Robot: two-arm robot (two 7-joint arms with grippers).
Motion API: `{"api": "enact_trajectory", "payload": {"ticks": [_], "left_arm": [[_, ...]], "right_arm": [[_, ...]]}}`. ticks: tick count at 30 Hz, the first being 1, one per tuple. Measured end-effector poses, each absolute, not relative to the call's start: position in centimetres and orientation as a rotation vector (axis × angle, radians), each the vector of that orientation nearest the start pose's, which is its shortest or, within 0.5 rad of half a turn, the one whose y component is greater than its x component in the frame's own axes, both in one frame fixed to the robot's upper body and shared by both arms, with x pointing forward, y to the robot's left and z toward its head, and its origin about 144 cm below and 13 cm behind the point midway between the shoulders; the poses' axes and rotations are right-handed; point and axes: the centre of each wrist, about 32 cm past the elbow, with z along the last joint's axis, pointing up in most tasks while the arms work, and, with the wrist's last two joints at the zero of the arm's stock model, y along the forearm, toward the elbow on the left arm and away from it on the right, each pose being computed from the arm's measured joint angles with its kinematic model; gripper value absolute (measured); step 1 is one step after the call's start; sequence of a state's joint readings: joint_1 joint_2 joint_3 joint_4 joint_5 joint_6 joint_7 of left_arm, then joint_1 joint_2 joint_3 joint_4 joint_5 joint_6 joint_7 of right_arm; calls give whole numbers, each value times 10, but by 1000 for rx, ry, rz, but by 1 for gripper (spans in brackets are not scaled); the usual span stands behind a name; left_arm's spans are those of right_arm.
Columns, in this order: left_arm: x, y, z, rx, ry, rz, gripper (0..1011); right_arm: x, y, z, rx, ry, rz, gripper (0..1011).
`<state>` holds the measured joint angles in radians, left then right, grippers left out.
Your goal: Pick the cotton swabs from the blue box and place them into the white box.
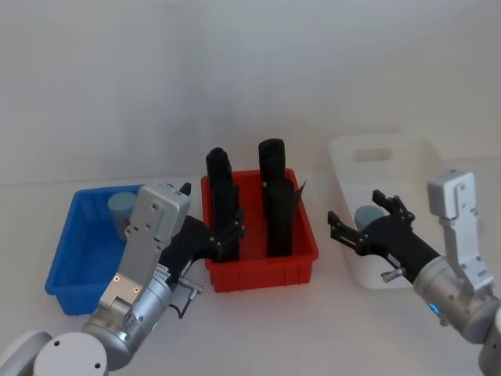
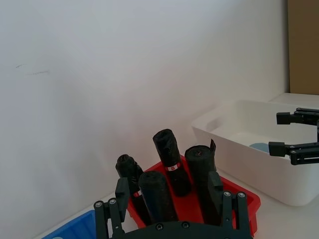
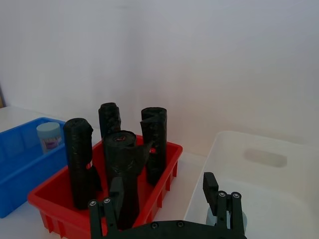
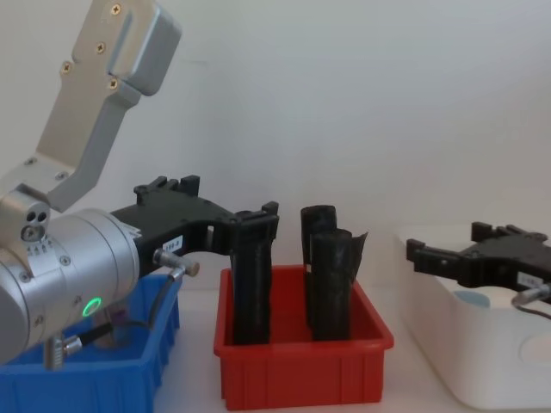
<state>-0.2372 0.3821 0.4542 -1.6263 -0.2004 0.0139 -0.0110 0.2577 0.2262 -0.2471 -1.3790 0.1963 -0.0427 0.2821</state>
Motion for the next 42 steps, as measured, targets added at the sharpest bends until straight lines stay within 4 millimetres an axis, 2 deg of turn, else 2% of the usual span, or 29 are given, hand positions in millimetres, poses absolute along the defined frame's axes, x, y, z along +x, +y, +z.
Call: {"api": "enact_trajectory", "payload": {"ticks": [17, 42], "left_arm": [[492, 198, 1204, 61, -268, 1124, 1004], [492, 198, 1204, 61, -268, 1124, 1004]], "right_arm": [[579, -205, 1153, -64, -96, -968, 1002], [631, -176, 1145, -116, -84, -873, 1002]]}}
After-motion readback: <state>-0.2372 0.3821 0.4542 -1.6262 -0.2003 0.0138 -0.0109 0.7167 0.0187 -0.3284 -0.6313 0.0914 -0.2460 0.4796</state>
